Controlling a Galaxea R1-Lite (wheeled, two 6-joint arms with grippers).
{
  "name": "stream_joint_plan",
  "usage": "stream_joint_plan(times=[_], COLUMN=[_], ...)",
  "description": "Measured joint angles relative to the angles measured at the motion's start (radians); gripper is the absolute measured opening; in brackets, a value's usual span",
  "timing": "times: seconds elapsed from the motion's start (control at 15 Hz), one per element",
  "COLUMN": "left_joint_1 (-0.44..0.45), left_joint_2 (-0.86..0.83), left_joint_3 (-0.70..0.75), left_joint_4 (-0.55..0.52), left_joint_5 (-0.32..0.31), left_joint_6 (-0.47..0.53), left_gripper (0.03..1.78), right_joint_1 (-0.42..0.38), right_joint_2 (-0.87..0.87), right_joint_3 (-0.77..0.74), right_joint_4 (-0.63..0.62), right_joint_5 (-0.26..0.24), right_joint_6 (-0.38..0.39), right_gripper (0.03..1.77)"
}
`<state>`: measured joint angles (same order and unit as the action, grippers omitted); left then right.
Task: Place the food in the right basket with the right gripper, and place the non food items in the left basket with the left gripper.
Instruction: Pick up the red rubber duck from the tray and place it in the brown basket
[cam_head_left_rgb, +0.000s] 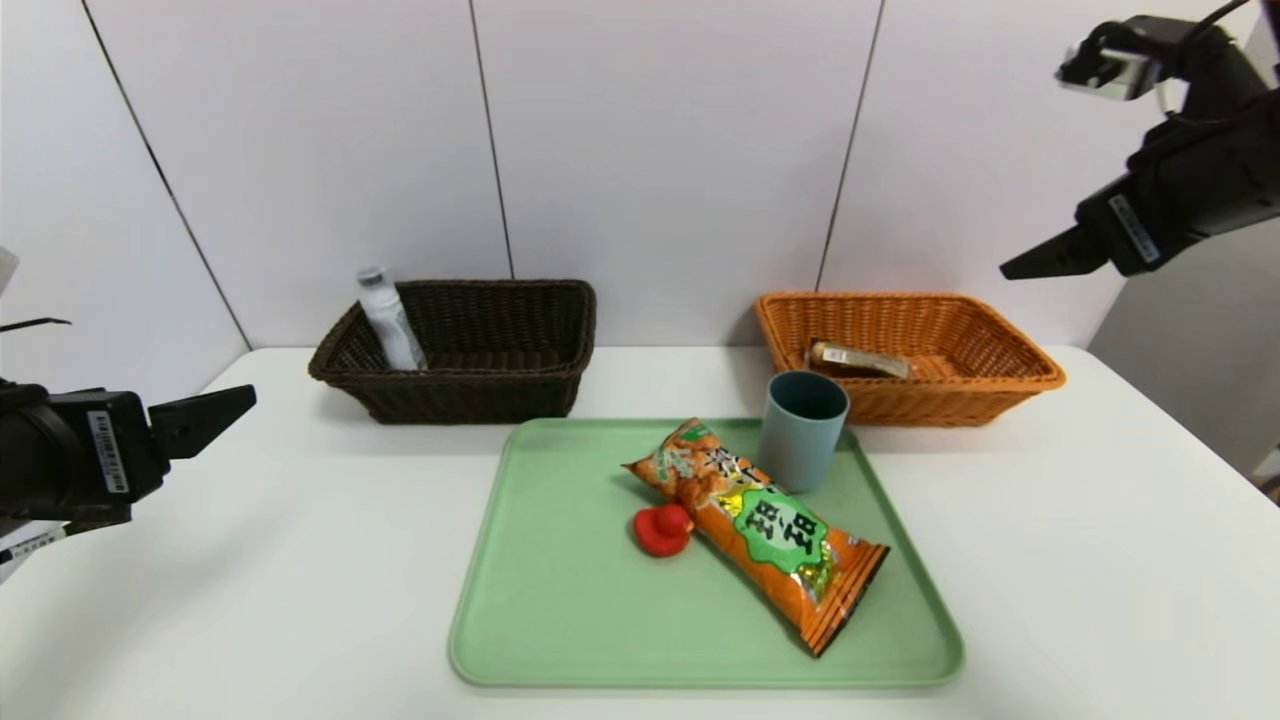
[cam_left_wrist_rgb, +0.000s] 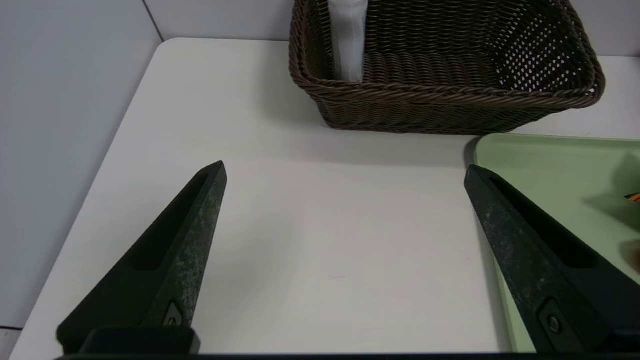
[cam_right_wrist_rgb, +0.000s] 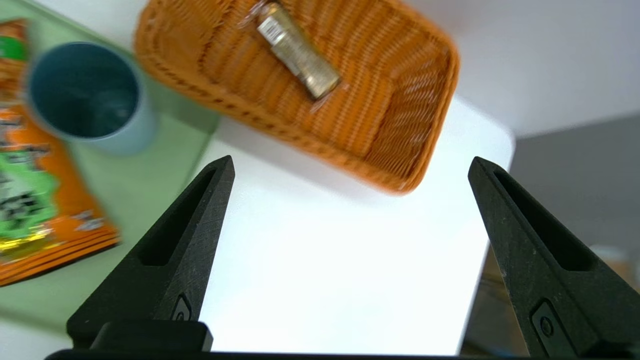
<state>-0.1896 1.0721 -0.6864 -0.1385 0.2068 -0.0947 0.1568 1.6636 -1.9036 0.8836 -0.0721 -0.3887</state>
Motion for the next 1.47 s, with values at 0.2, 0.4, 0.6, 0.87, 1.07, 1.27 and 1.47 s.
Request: stream_joint_plan(times=[0.2, 0.4, 0.6, 0.87, 1.07, 1.27, 1.47], left_joint_1=[-0.107, -0.241, -0.386, -0.566, -0.633, -0.680, -0.696], left_joint_2=[0.052, 0.108, 0.168, 0.291, 0.403, 0.494, 0.572], left_joint_3=[-0.020, -0.069, -0.103, -0.120, -0.124, -0.150, -0.241], left_joint_4=[-0.014, -0.016, -0.020, -0.068, -0.123, -0.158, -0.119], left_joint_5=[0.000, 0.000, 0.003, 0.006, 0.010, 0.010, 0.011], left_joint_6=[-0.023, -0.082, -0.097, -0.098, -0.094, -0.072, -0.068], left_gripper=[1.69, 1.69, 1.69, 1.69, 1.69, 1.69, 1.69], right_joint_1=[0.005, 0.007, 0.009, 0.016, 0.026, 0.028, 0.028], right_joint_2=[-0.147, -0.296, -0.414, -0.491, -0.503, -0.505, -0.502], right_joint_3=[0.131, 0.306, 0.417, 0.472, 0.475, 0.479, 0.483], right_joint_4=[0.054, 0.059, 0.060, 0.061, 0.059, 0.058, 0.056], right_joint_5=[0.010, 0.011, 0.013, 0.020, 0.027, 0.041, 0.054], right_joint_6=[0.172, 0.244, 0.278, 0.280, 0.280, 0.280, 0.280], right_gripper=[1.65, 1.67, 1.68, 1.69, 1.69, 1.69, 1.69])
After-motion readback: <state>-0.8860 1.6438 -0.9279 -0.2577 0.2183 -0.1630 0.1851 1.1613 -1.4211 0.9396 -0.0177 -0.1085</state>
